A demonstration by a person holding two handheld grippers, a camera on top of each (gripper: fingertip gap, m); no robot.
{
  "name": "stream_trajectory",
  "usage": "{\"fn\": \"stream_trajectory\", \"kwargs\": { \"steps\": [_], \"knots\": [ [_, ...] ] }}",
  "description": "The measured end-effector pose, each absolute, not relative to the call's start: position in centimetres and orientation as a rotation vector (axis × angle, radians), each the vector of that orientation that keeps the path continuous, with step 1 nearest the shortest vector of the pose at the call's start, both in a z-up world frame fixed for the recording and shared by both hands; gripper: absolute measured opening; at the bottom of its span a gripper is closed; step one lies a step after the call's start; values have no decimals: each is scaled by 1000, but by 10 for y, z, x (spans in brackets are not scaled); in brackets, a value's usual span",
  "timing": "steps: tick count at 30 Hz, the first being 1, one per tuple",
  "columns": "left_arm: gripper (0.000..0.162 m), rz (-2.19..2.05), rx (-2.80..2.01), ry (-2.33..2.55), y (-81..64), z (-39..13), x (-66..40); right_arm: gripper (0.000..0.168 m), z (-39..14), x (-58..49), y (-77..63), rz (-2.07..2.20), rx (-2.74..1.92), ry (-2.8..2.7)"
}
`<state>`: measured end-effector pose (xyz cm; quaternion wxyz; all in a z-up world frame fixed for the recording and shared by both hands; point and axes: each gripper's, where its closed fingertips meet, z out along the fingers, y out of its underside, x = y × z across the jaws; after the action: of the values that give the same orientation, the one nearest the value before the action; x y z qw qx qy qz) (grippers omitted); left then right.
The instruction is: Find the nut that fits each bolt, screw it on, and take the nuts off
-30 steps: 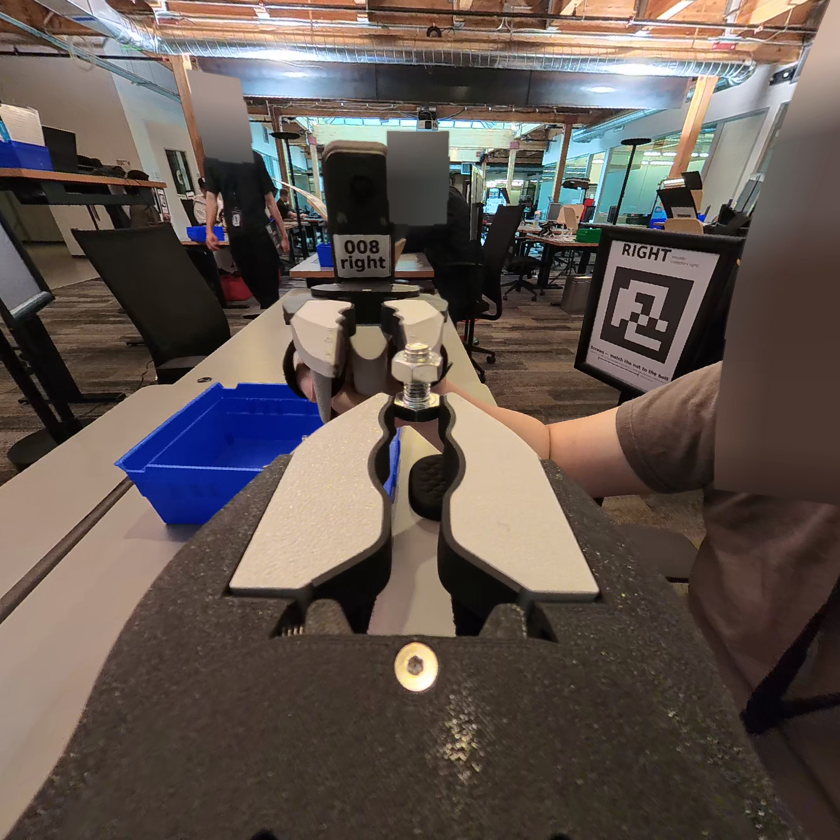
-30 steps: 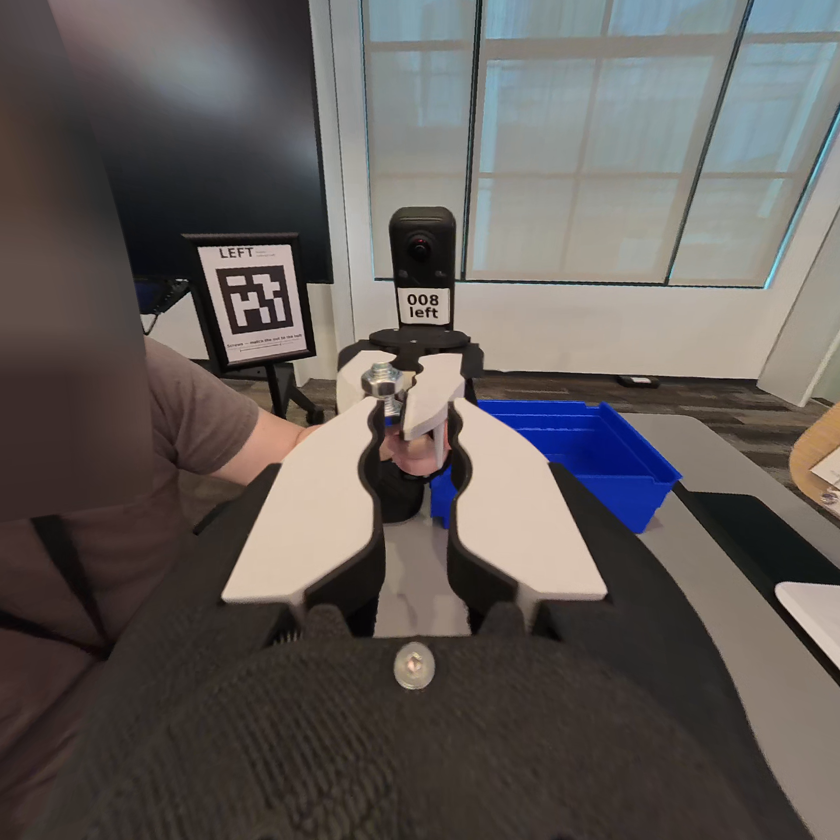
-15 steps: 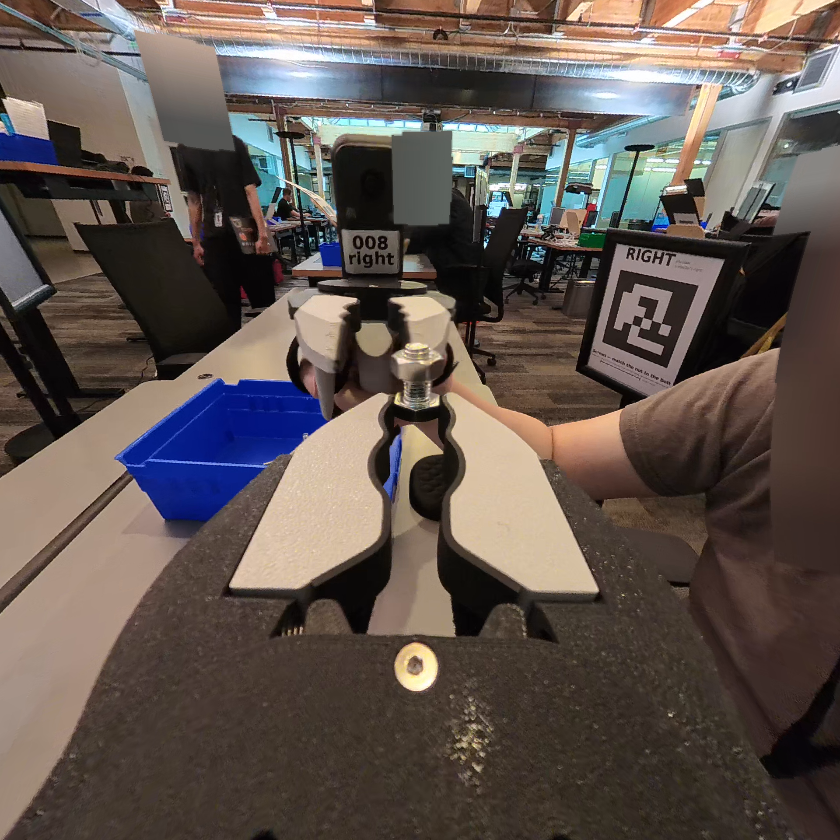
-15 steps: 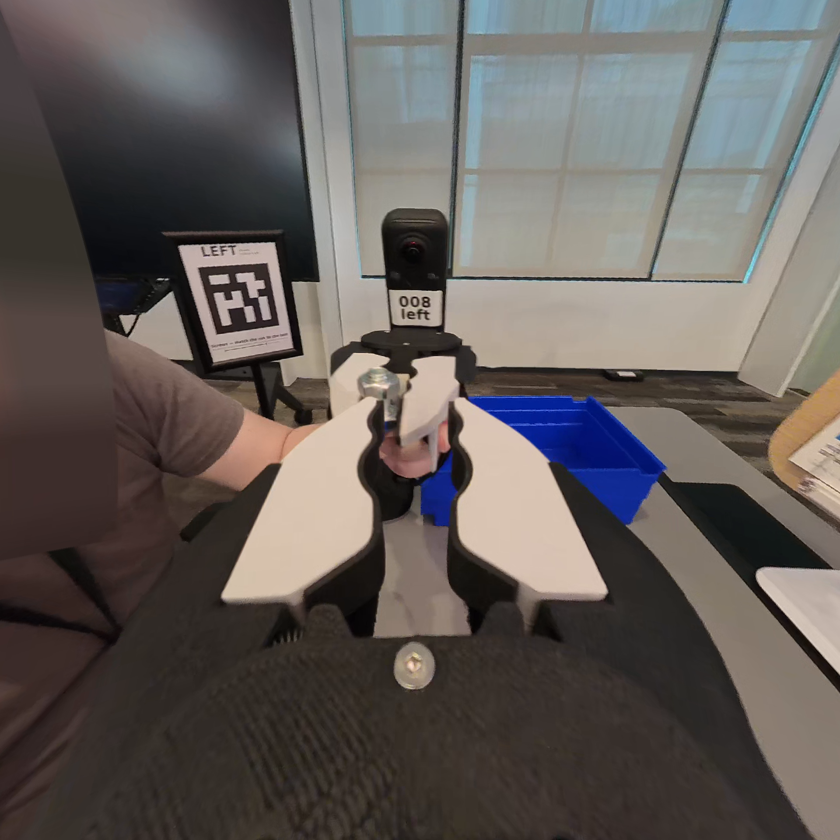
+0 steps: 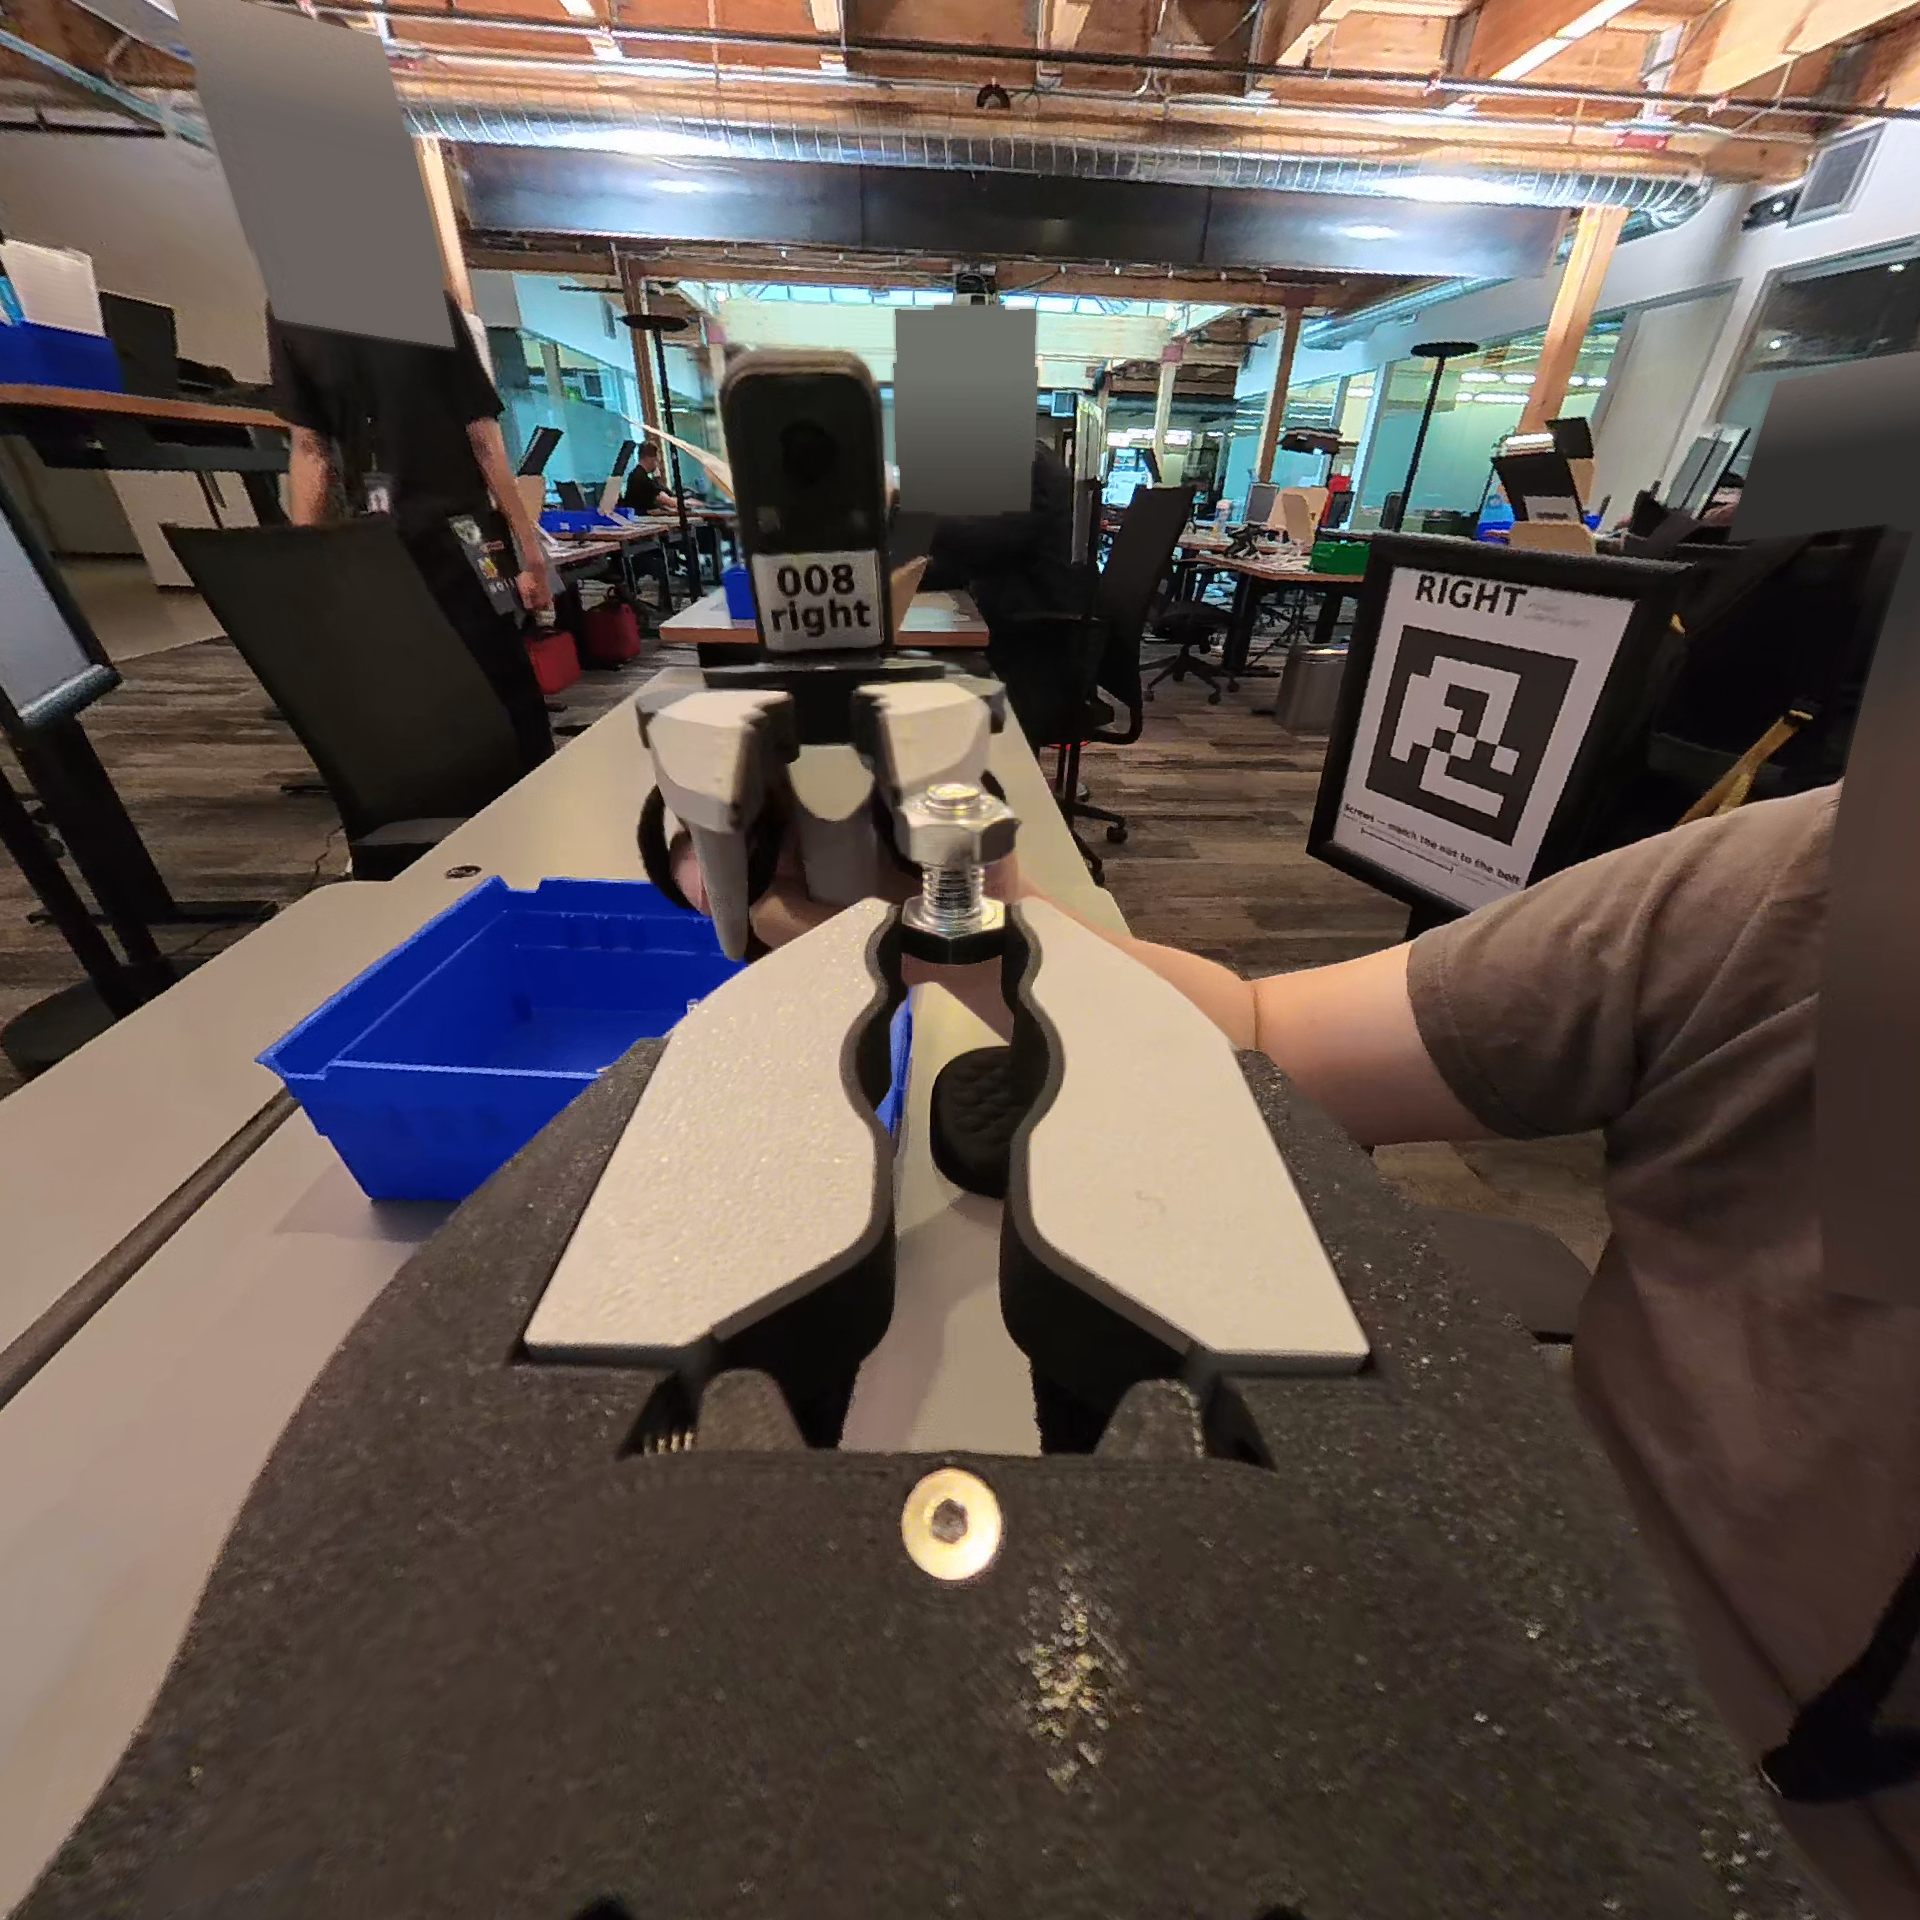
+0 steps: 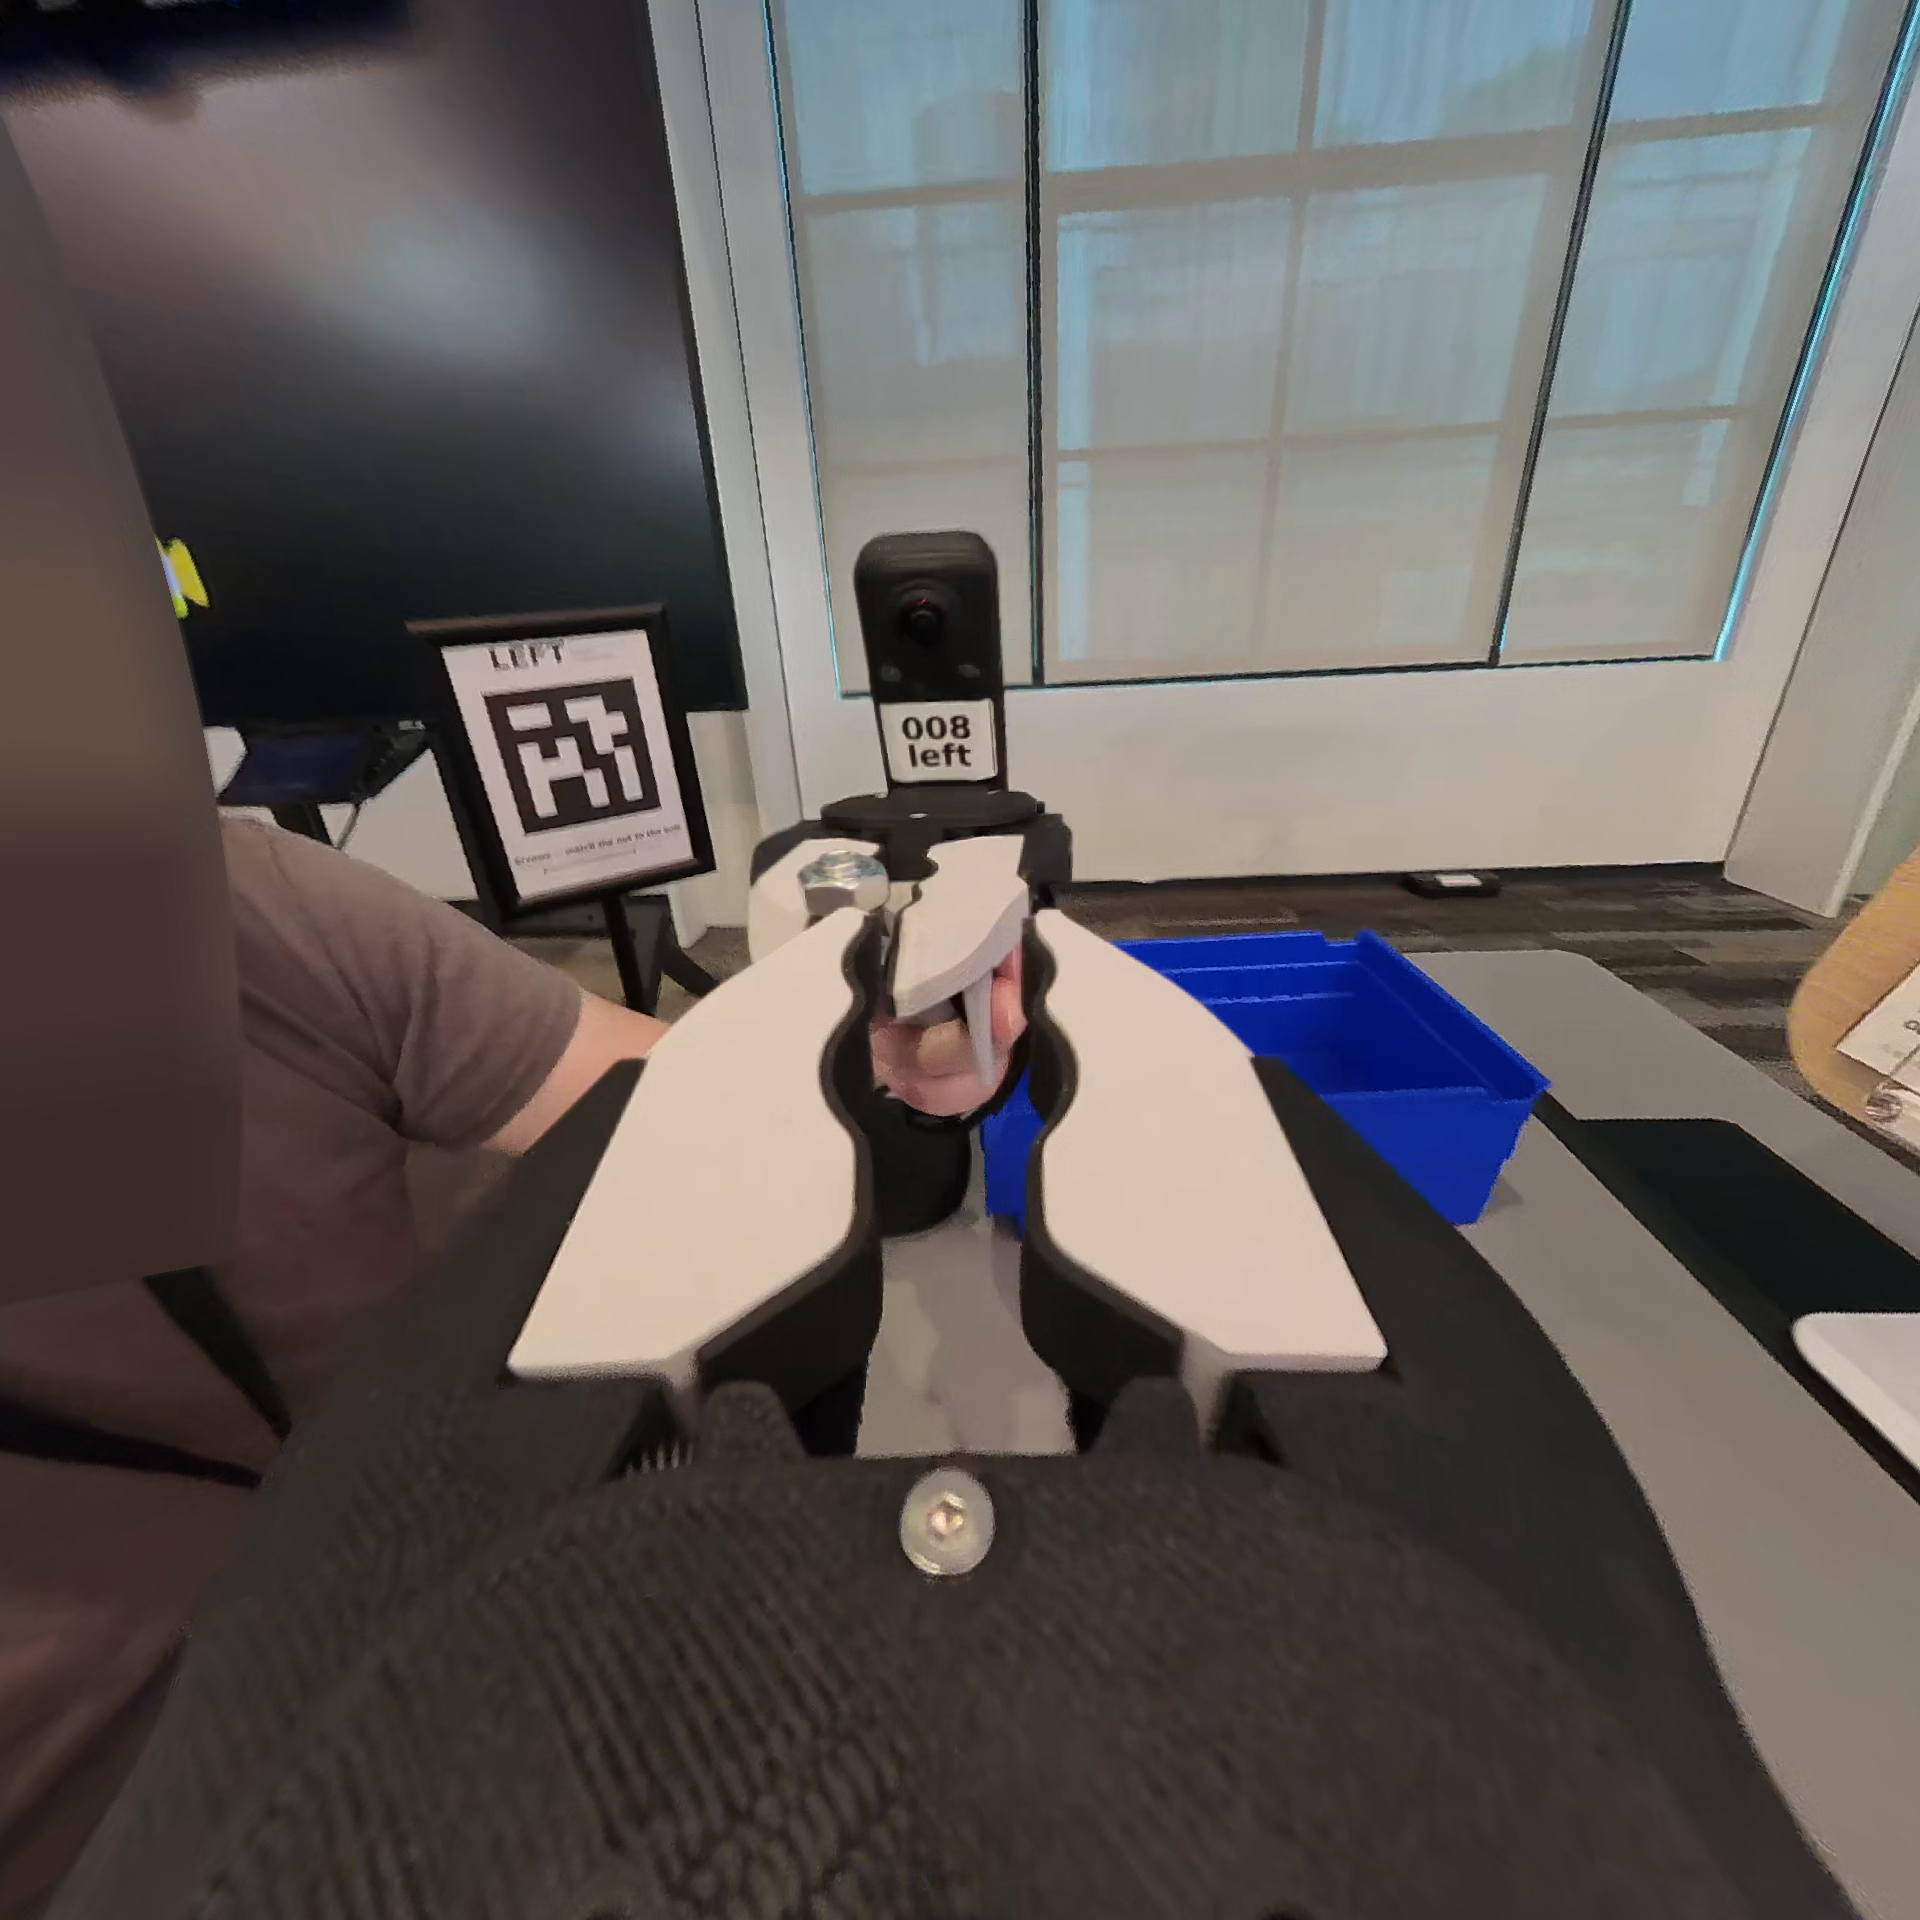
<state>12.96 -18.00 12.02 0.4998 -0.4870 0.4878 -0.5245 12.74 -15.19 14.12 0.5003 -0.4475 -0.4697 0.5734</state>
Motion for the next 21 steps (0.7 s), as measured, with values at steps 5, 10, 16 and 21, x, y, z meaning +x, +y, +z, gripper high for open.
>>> {"fn": "stream_trajectory", "kwargs": {
  "steps": [5, 10, 16, 21],
  "knots": [
    [18, -1231, -1194, 1176, -174, 118, 130, 28, 146, 124, -164, 1431, -1049, -1160],
    [18, -1247, -1206, 1188, -175, 113, 133, 31, 136, 108, -167, 1326, -1087, -1199],
    [18, -1256, -1184, 1176, -178, 121, 127, 28, 142, 124, -154, 1385, -1091, -1132],
    [18, -1255, -1191, 1163, -175, 121, 128, 29, 144, 113, -173, 1355, -1049, -1193]
  ]
}}
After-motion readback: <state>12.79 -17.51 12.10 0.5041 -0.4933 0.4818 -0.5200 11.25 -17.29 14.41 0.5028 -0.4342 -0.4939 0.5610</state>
